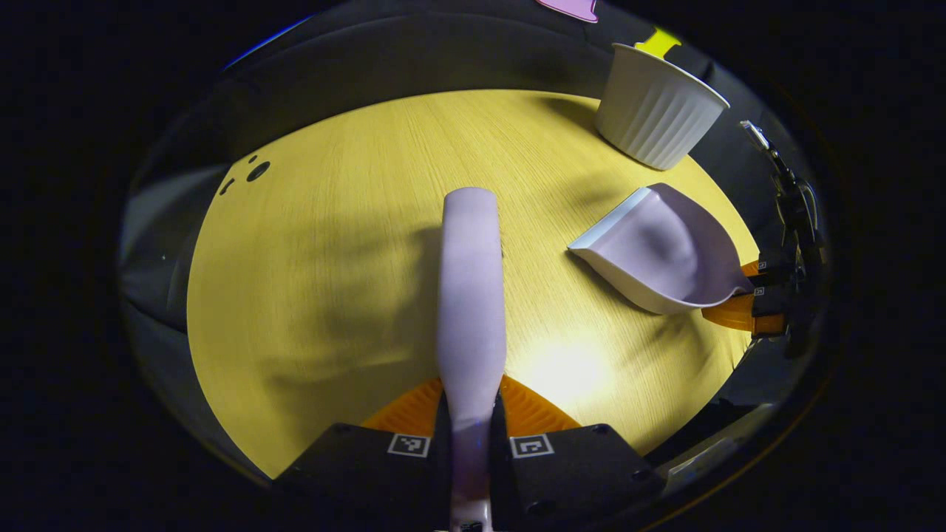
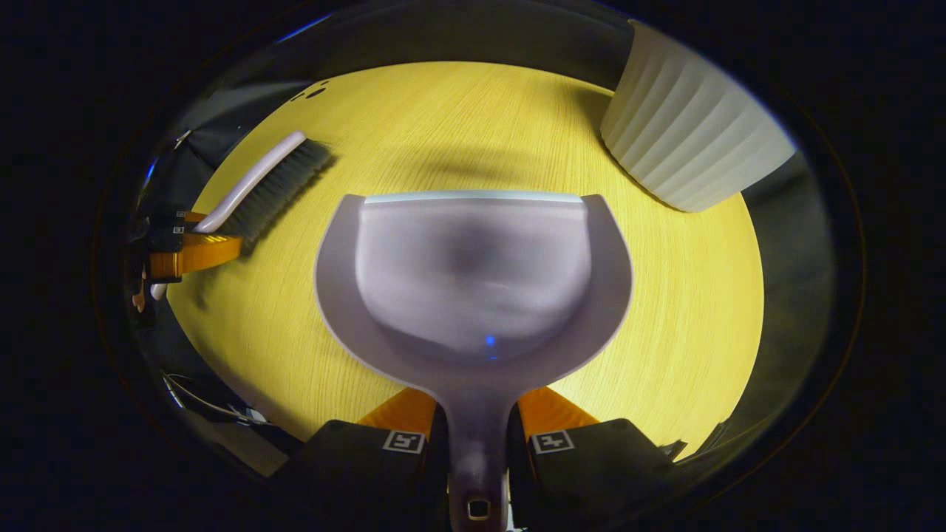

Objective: Pick up the small broom and dustpan from the desktop, sweep the trash into the dustpan with the broom, and then empty the trash into the garbage bin.

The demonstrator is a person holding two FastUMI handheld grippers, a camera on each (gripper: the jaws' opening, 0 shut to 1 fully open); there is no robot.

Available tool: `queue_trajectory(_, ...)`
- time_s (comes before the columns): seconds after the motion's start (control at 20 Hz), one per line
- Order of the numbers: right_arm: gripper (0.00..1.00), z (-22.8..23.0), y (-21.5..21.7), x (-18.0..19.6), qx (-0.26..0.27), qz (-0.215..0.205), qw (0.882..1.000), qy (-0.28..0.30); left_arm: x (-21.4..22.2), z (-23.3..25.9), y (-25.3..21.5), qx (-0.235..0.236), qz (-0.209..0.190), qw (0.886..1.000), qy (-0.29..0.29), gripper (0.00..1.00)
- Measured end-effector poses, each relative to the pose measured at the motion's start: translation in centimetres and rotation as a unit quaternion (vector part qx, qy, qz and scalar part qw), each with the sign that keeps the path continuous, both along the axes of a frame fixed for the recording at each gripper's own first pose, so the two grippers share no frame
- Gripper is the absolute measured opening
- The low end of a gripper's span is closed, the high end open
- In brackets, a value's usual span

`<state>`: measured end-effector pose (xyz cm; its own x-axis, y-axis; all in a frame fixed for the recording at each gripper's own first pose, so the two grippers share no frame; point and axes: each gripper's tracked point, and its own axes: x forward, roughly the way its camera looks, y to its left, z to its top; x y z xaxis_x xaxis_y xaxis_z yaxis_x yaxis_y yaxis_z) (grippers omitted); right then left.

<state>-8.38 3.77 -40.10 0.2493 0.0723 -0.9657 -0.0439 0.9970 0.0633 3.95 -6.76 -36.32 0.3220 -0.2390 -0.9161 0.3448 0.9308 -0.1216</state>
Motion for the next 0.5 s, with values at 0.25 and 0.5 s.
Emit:
queue_trajectory(0.25, 0.40, 0.3, 0.1, -0.4, 0.002, -0.006, 1.000, 0.002, 0.1, -0.3, 0.0, 0.004, 0.000, 1.000, 0.002, 0.27)
queue_trajectory(0.5, 0.42, 2.2, 0.2, -1.3, 0.024, -0.023, 0.999, 0.004, 0.1, 0.4, -0.1, 0.014, -0.009, 1.000, -0.009, 0.32)
